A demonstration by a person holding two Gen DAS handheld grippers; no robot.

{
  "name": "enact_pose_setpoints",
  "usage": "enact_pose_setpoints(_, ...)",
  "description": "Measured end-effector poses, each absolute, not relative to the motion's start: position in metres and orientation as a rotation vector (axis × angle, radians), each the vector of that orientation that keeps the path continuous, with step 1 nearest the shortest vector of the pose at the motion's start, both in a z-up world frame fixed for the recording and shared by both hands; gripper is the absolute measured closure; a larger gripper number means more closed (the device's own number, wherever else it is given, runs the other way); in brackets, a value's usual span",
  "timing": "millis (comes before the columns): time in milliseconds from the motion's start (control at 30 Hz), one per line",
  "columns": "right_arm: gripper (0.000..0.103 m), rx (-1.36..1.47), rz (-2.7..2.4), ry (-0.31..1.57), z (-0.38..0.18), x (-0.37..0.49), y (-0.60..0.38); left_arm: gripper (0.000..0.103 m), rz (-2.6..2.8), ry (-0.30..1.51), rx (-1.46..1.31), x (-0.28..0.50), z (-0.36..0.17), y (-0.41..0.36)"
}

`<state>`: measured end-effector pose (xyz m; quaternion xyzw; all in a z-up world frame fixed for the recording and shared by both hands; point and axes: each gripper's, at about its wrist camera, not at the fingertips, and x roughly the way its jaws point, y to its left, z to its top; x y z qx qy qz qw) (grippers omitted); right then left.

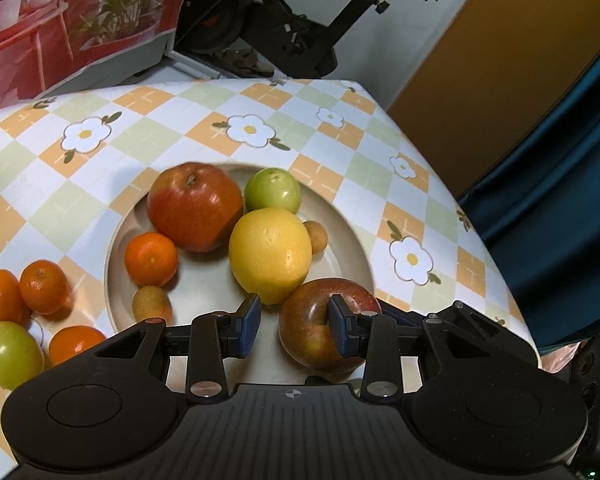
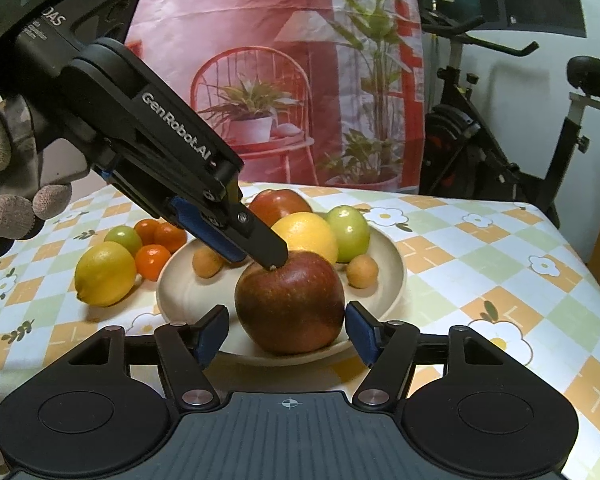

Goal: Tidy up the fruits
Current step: 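Carry the red apple over the beige plate and lower it with both tools, then open both tools and withdraw them from the apple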

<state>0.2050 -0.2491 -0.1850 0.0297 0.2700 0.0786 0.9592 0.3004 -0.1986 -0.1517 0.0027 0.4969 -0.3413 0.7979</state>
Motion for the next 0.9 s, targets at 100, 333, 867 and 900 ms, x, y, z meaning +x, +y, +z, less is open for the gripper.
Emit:
enact_pose_setpoints(100,0.041,0.056,0.159,0.547,-0.185,0.205,-0.248,0.065,-0.733,1.068,0.001,0.3,-0.152,-0.197)
enact_pose_setpoints(333,0.041,0.065,0.161,0.546,-0.186,0.206,-0.248,0.065,-0.736,1.064,0.002,0.3,-0.152,-0.198)
enact_pose_setpoints(867,0.044,0.08,0.15,0.543,-0.187,0.206,-0.253,0.063,-0.718,0.995,-0.027,0.291,-0.139,-0.176)
enact_pose_setpoints(900,0.044,0.079,0.149,0.543,-0.187,0.206,-0.253,0.062,-0.711,0.985,-0.029,0.29,-0.137,-0.171)
